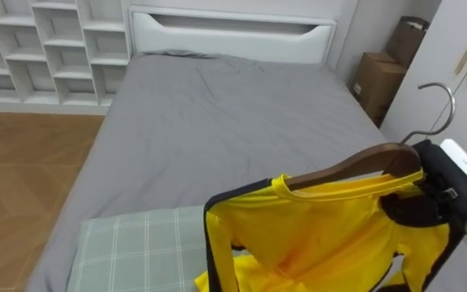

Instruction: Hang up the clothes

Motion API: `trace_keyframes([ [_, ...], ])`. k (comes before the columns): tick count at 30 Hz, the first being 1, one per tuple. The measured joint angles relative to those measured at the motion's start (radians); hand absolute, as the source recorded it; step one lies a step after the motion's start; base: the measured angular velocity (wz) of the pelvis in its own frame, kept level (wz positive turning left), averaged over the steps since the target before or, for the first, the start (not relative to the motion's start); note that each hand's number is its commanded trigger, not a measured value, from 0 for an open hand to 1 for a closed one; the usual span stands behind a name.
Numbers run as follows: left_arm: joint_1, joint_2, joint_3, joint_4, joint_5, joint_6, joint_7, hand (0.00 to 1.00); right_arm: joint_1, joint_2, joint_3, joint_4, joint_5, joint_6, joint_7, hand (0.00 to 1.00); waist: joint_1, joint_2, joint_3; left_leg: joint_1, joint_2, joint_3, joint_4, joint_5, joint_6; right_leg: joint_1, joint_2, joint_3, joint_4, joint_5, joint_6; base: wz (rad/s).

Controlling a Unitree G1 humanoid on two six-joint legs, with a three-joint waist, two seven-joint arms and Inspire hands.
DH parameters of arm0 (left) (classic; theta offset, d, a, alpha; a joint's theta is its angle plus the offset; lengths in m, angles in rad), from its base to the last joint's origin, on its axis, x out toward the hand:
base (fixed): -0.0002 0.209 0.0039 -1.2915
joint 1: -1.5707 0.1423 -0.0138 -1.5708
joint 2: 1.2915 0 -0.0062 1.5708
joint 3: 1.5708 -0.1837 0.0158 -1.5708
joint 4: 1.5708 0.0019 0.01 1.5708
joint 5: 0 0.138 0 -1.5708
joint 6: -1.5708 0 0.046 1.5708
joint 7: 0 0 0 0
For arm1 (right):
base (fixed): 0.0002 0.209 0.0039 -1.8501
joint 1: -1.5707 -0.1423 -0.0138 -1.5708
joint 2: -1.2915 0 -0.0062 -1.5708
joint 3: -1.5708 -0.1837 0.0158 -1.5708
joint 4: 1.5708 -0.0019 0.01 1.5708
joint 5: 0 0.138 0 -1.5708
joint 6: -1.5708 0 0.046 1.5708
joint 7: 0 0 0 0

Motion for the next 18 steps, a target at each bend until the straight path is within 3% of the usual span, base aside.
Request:
trace_keyframes([
  [10, -0.003, 0.000, 0.000, 0.000, 0.001, 0.002, 0.005, 0.00, 0.002, 0.000, 0.000, -0.030, -0.003, 0.035, 0.039, 1.00, -0.001, -0.006, -0.0002, 0.000, 0.001, -0.002, 0.000, -0.002, 0.000, 0.000, 0.000, -0.003, 0.003, 0.000, 0.000, 0.00],
  [18, -0.009, -0.002, 0.000, 0.000, 0.000, 0.002, 0.007, 0.00, 0.002, 0.004, 0.000, -0.033, -0.035, 0.036, 0.071, 1.00, 0.002, -0.008, 0.0007, -0.003, 0.001, -0.002, 0.001, -0.004, 0.000, 0.001, 0.000, -0.002, 0.003, 0.000, 0.000, 0.00],
])
